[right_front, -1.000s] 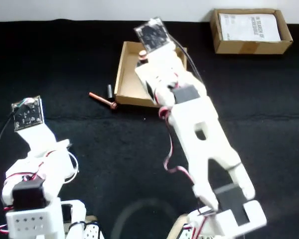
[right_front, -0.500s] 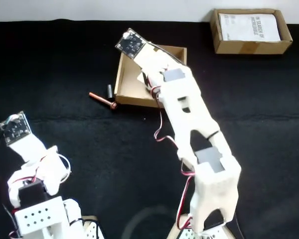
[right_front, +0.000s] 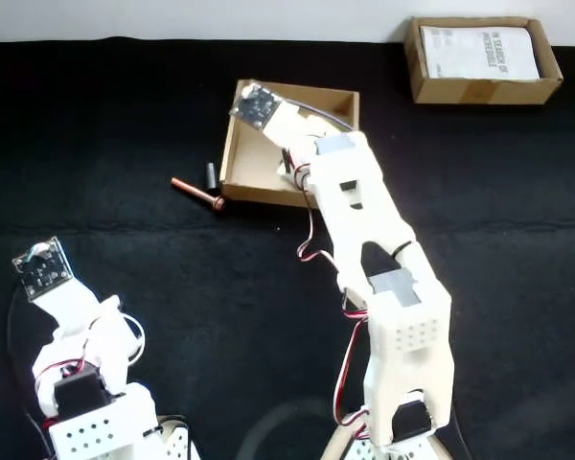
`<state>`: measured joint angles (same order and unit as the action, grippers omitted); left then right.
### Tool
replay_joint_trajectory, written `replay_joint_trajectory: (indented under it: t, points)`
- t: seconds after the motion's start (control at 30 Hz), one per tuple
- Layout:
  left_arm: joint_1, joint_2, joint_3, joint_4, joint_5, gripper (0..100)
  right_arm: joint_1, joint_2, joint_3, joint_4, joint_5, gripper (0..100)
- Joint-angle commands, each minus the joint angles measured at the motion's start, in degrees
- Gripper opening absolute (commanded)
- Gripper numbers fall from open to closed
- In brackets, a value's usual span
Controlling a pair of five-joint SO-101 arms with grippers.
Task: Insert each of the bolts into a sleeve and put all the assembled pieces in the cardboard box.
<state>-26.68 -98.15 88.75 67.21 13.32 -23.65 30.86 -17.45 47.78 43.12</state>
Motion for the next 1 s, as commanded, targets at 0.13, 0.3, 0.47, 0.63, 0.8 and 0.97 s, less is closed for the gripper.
replay_joint_trajectory:
  t: [0.13, 0.3, 0.47, 0.63, 0.8, 0.97]
  points:
    - [-0.57, -5.67, 2.68, -0.62, -0.35, 1, -1.54, -1.19, -3.74, 1.45, 0.35, 17.6]
    - [-0.48, -5.58, 3.82, -0.79, -0.35, 1, -3.65, -2.24, -6.73, 1.98, -11.87, 17.6]
    - [-0.48, -5.67, 7.52, -1.05, -0.18, 1, -9.10, -4.26, -12.09, 3.12, -30.24, 17.6]
    - [-0.48, -5.67, 7.69, -1.14, 0.00, 1, -15.34, -4.09, -15.78, 4.44, -45.36, 17.6]
    - [-0.57, -5.67, 8.04, -2.20, 0.00, 1, -19.21, -0.13, -19.91, 4.00, -50.29, 17.6]
    - [-0.66, -5.67, 8.04, -1.93, -0.09, 1, -19.12, 9.36, -29.14, 4.18, -51.16, 17.6]
